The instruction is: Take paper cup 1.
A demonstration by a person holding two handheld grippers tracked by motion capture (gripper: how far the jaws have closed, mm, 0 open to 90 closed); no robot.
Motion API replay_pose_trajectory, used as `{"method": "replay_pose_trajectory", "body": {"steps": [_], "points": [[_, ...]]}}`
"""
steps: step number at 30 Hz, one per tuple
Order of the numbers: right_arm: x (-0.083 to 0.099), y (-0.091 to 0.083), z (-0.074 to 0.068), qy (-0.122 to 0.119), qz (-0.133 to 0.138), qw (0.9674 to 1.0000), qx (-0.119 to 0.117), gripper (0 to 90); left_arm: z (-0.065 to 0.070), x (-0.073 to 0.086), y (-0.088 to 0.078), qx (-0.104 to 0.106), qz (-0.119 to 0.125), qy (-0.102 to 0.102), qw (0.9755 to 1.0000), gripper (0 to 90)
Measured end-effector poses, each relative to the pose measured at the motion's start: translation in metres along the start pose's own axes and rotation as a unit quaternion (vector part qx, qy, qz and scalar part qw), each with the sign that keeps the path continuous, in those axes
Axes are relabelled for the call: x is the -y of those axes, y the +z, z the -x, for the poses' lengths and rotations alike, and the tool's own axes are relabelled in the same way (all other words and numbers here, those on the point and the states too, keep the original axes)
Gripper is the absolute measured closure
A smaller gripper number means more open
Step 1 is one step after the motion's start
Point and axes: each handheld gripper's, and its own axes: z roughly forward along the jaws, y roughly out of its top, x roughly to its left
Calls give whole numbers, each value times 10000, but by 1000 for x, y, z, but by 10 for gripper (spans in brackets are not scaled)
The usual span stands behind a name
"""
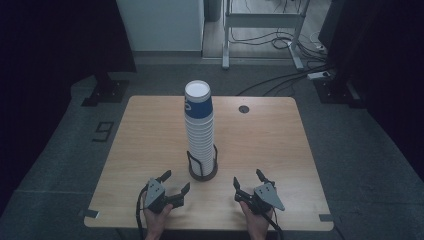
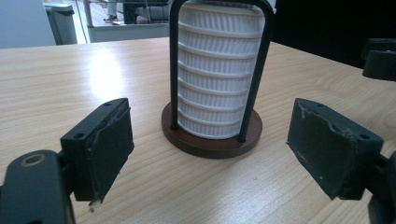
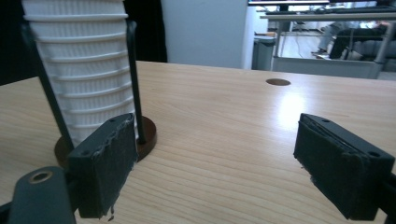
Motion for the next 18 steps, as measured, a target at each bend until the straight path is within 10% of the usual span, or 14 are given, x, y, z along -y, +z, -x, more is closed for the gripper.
{"method": "replay_pose_trajectory", "body": {"steps": [18], "points": [[-24,3,-3,55,-232,9977,-641,171,1,0,0,-10,-2,32,10000,143]]}}
